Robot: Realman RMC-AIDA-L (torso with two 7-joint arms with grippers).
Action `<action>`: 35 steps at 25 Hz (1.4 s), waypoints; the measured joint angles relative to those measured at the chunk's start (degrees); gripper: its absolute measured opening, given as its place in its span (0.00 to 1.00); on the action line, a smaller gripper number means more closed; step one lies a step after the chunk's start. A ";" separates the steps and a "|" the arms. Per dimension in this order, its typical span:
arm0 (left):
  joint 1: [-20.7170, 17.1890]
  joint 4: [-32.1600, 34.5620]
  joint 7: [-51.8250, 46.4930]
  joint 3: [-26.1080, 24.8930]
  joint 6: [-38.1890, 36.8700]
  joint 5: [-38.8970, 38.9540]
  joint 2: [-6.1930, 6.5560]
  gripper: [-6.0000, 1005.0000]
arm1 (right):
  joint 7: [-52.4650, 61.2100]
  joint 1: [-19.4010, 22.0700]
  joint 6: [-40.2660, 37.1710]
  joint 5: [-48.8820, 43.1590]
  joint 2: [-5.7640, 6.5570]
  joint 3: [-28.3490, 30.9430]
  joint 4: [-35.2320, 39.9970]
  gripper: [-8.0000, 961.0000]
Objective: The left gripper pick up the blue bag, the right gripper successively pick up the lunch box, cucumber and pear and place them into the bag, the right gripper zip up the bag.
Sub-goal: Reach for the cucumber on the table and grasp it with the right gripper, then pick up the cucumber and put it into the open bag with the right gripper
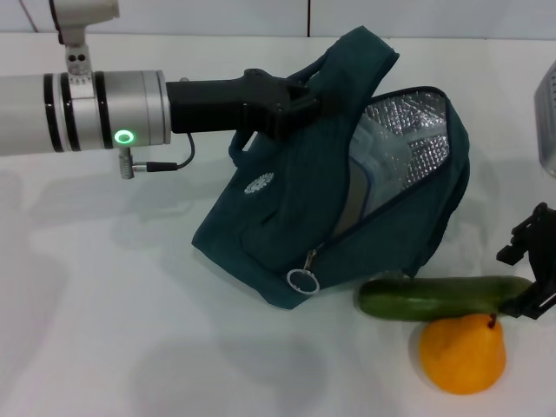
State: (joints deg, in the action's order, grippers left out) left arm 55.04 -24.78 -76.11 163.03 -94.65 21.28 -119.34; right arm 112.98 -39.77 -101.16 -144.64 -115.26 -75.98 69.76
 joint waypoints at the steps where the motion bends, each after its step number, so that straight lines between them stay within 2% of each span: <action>1: 0.01 0.00 0.00 0.00 0.00 0.01 0.00 0.05 | 0.00 -0.13 0.40 -0.07 -0.01 -0.66 -0.19 0.75; 10: 0.07 0.00 0.04 0.00 0.00 0.08 0.03 0.05 | 0.56 -3.59 4.97 -0.45 -0.59 -6.29 -6.17 0.75; 16: 0.11 0.00 0.09 0.00 0.00 0.02 0.14 0.05 | 2.98 -4.63 6.86 -0.31 -0.68 -11.82 -6.64 0.75; 26: 0.02 -0.02 0.09 0.00 0.00 -0.22 0.17 0.05 | 4.03 -4.84 7.55 0.00 -0.75 -12.95 -6.69 0.74; 35: -0.04 -0.04 0.09 0.00 -0.14 -0.33 0.17 0.05 | 6.01 -4.07 7.74 0.19 -0.61 -12.94 -6.22 0.61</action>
State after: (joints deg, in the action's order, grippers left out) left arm 55.01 -24.82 -76.02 163.03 -94.79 20.95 -119.17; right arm 118.99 -43.84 -93.43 -144.45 -115.88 -88.92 63.54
